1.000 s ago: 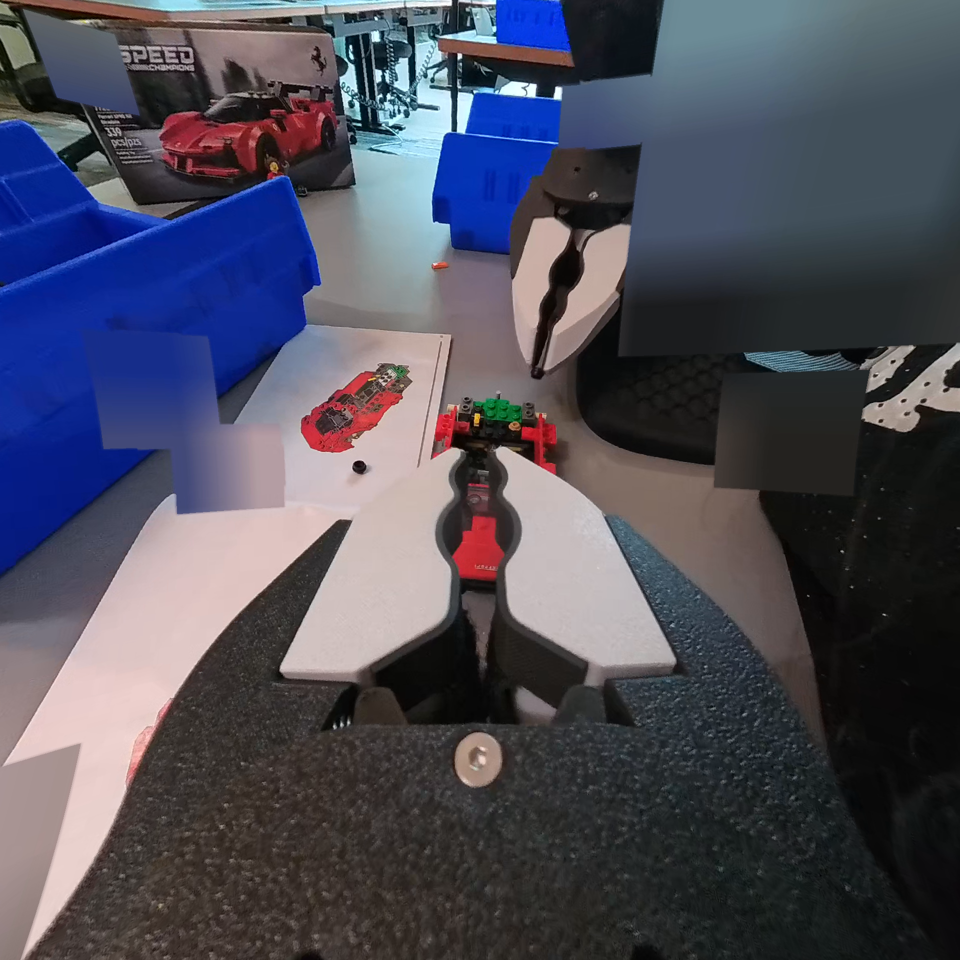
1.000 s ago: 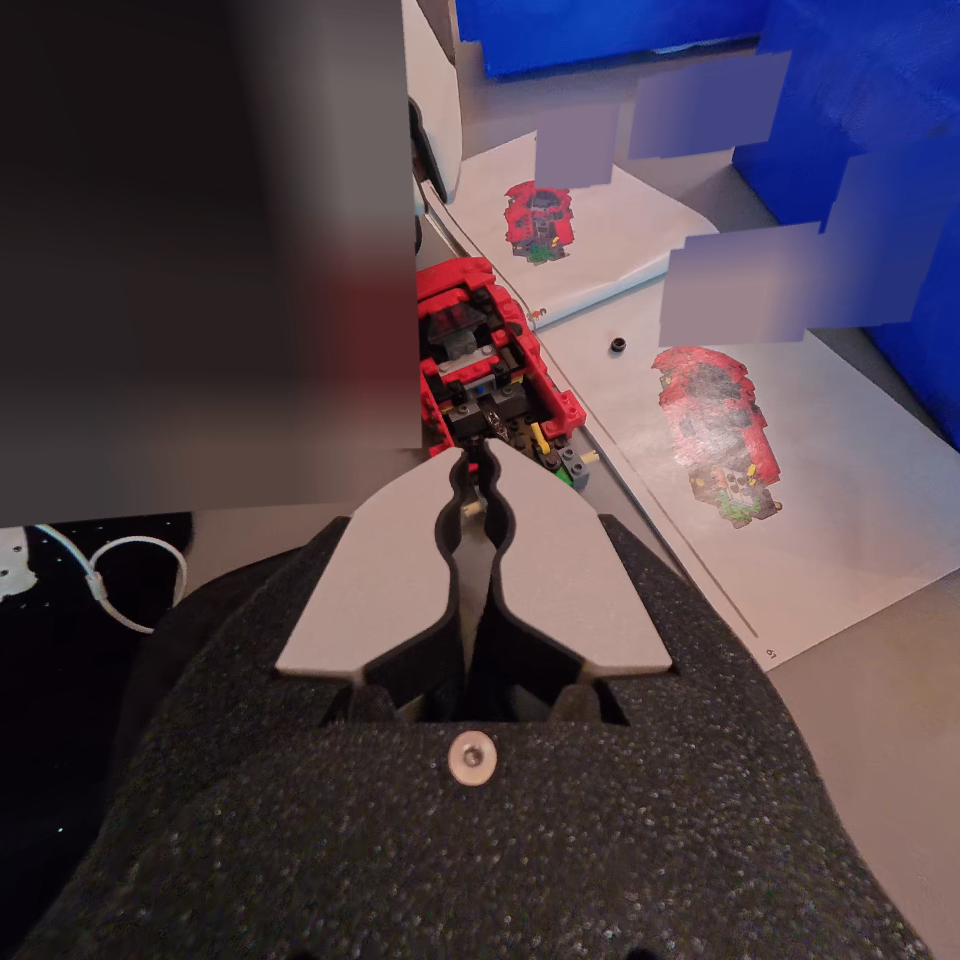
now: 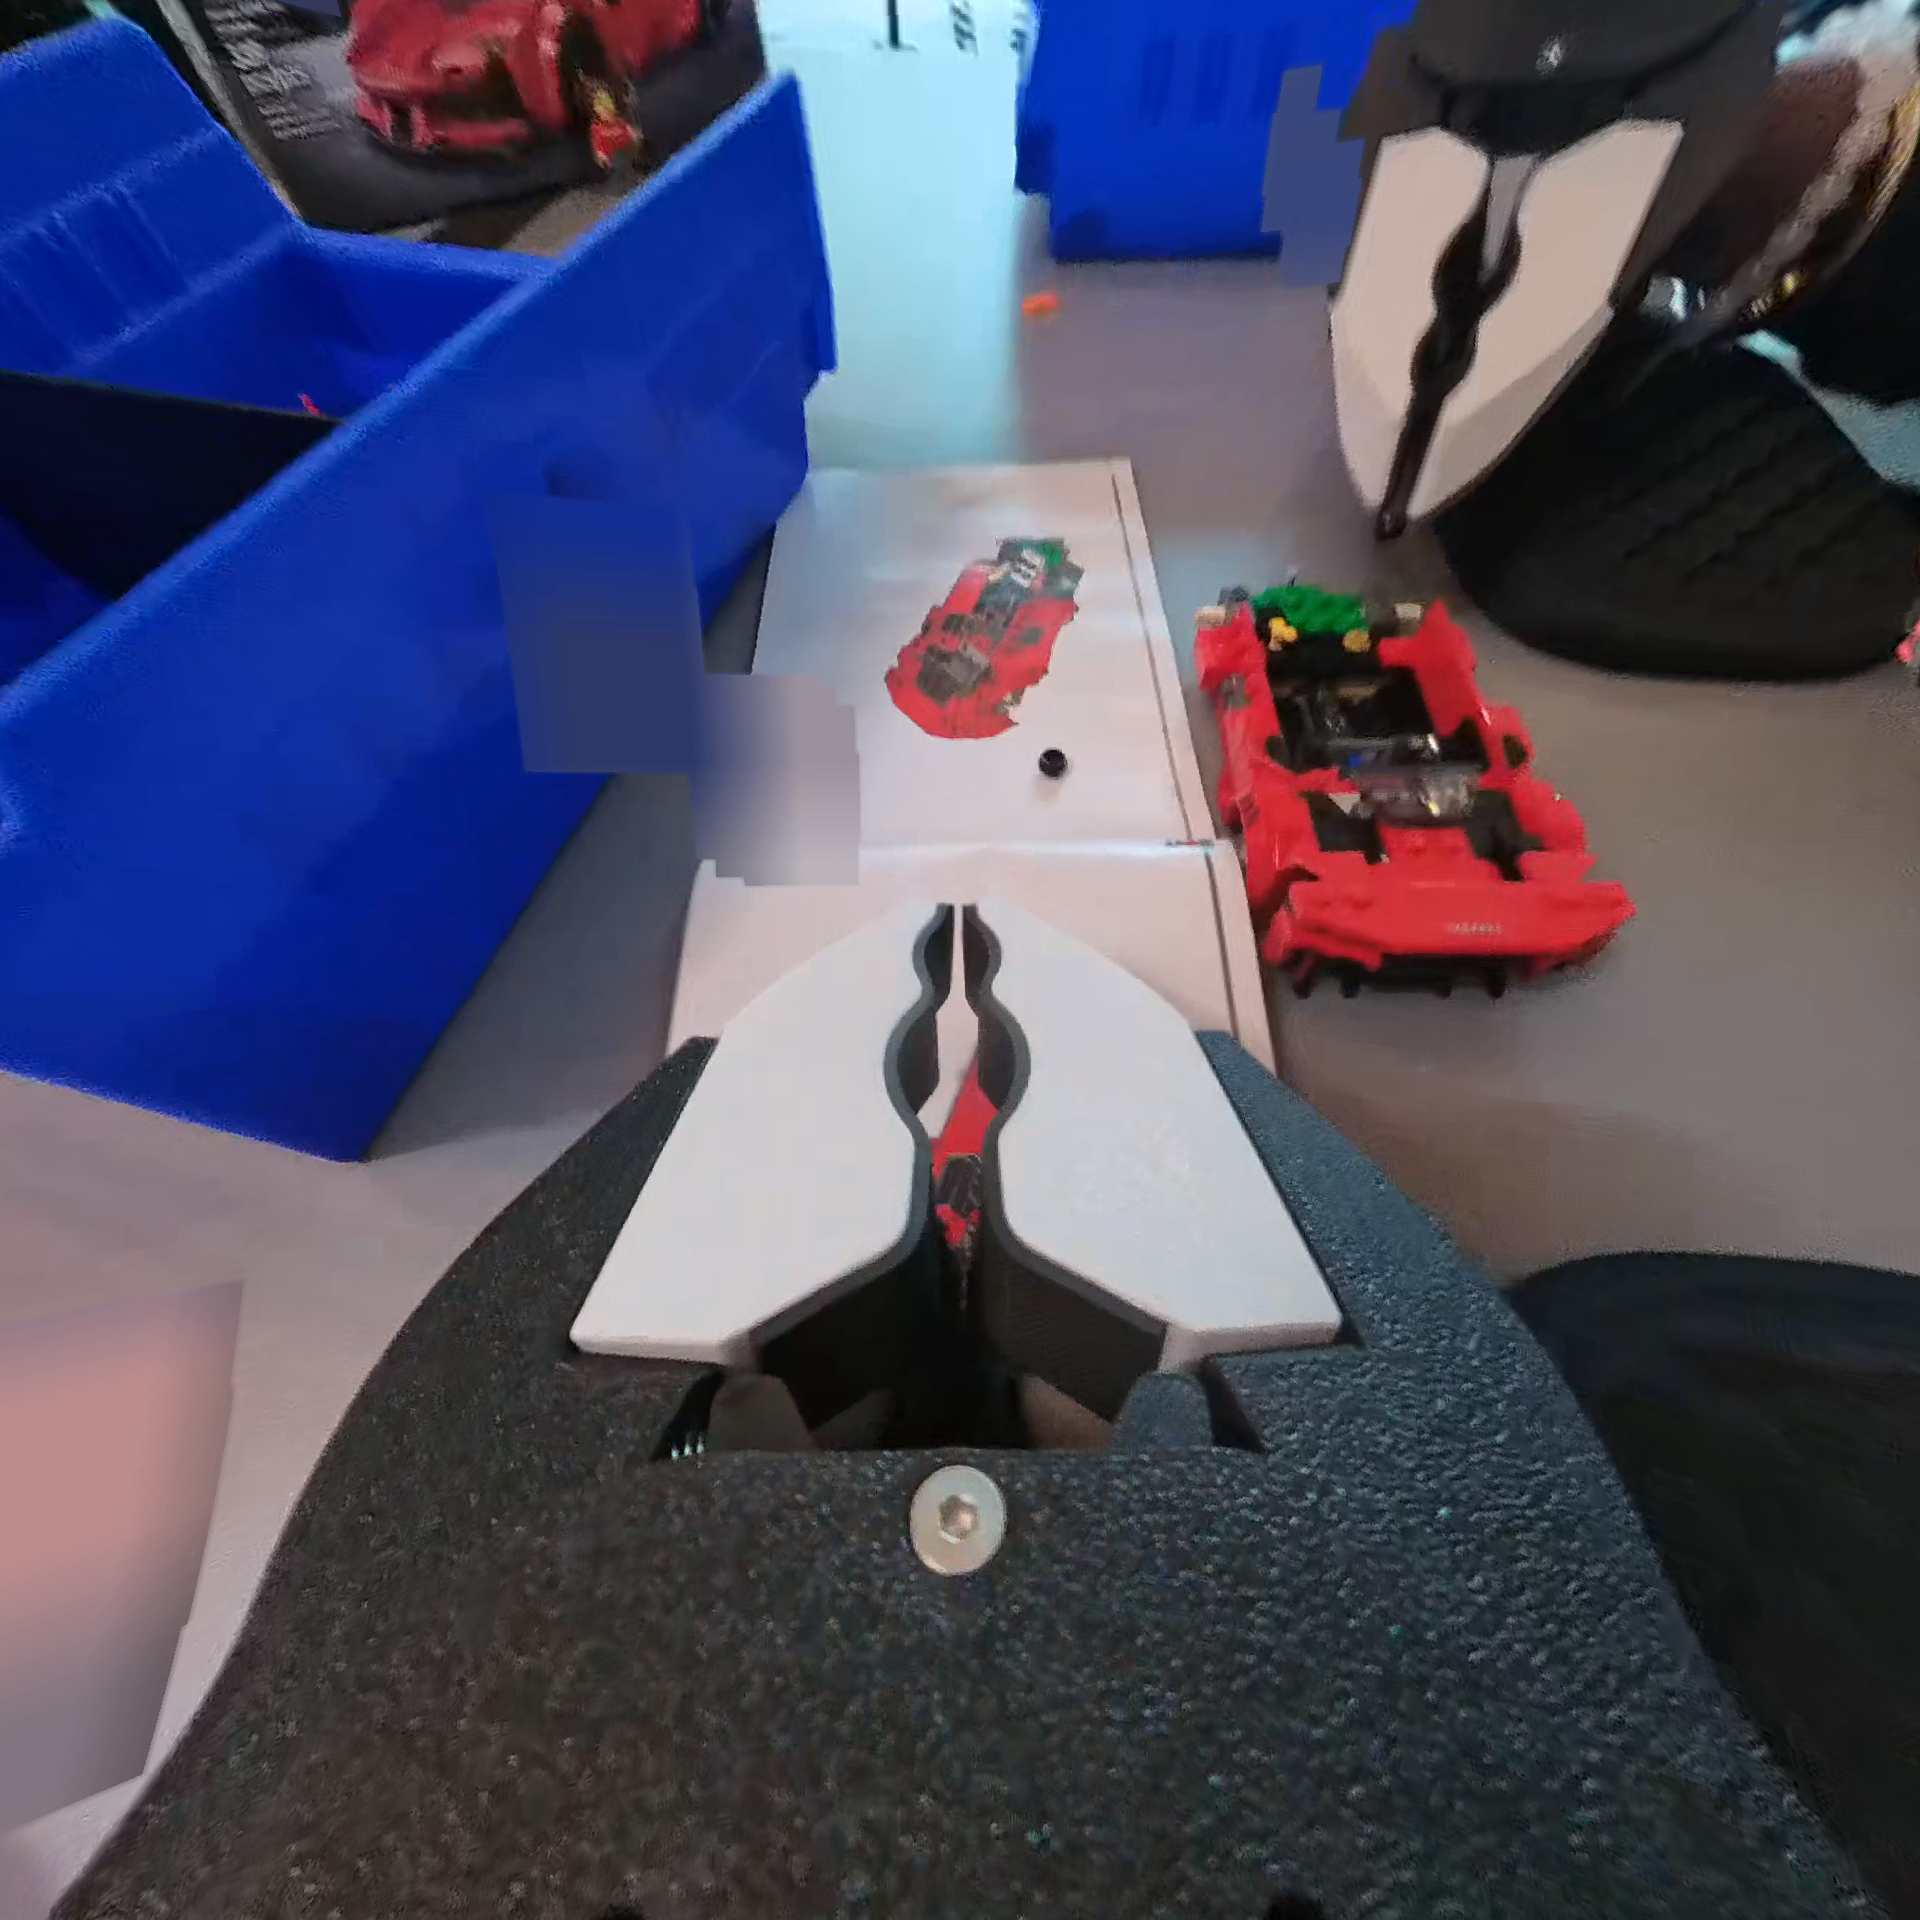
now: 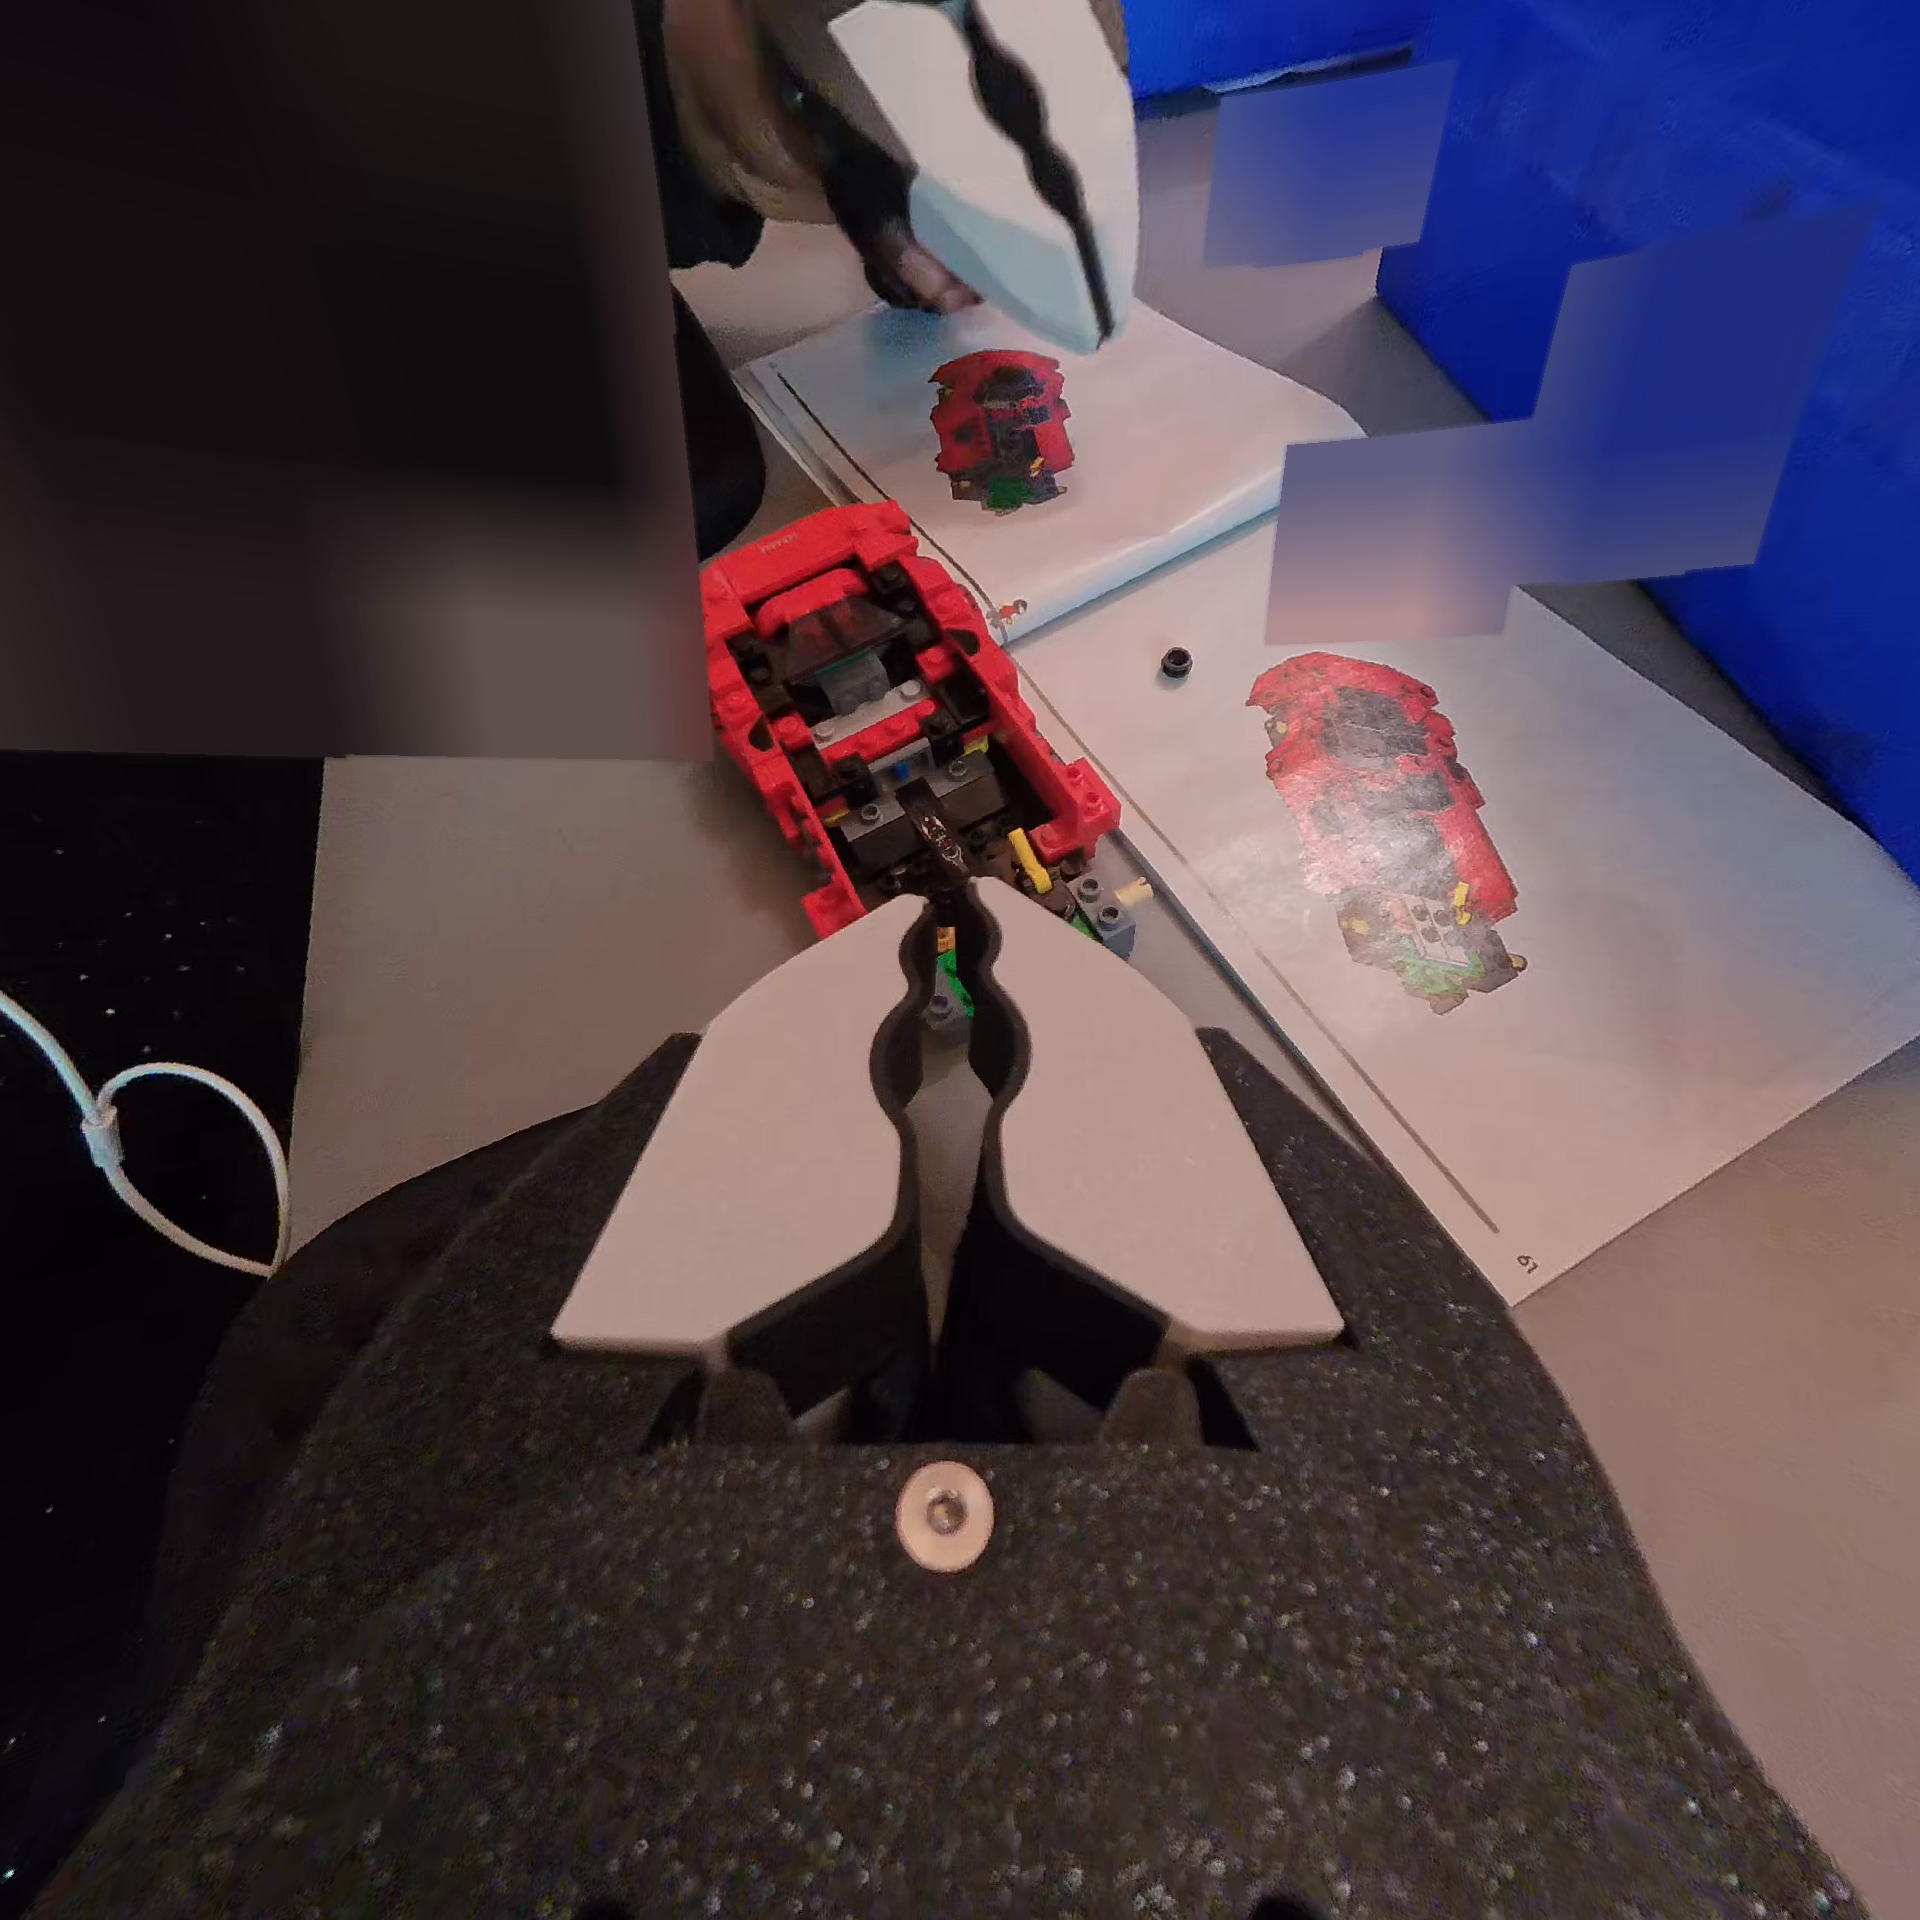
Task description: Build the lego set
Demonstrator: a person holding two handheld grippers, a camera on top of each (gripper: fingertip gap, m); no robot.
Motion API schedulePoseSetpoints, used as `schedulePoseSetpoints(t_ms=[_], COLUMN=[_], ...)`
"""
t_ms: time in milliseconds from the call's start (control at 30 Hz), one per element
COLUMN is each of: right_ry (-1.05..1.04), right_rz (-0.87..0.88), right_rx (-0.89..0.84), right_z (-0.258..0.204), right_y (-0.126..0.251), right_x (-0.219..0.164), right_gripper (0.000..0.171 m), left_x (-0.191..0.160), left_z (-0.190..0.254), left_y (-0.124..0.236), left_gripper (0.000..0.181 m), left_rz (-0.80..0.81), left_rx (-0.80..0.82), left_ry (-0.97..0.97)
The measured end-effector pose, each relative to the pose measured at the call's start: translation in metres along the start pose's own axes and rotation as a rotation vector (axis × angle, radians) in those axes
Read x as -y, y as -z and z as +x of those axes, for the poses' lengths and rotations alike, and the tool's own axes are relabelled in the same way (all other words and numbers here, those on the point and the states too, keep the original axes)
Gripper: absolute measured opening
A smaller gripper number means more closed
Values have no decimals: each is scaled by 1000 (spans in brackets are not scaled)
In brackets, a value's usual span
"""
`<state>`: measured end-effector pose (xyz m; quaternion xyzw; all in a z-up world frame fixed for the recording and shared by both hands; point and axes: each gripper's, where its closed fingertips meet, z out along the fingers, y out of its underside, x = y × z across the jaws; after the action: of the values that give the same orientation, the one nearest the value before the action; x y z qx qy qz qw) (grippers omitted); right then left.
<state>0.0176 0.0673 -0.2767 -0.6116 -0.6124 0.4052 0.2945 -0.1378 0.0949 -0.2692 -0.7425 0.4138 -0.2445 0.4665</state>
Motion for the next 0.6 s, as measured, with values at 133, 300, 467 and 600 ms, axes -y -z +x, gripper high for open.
schedulePoseSetpoints(t_ms=[133,300,467,600], right_ry=[-19,-19,-11,9], right_rz=[-24,-58,-50,-37], right_rx=[-2,-6,-8,-11], right_z=[2,2,2,0], right_y=[-2,-5,-5,-3], right_x=[-3,-6,-6,-5], right_gripper=[3,3,3,3], left_x=[-6,-8,-11,-14], left_z=[2,1,3,5], left_y=[2,2,0,-2], left_gripper=[1,1,1,1], left_rz=[-17,-17,-42,-60], left_rx=[21,31,37,39], left_ry=[-53,-55,-88,-110])
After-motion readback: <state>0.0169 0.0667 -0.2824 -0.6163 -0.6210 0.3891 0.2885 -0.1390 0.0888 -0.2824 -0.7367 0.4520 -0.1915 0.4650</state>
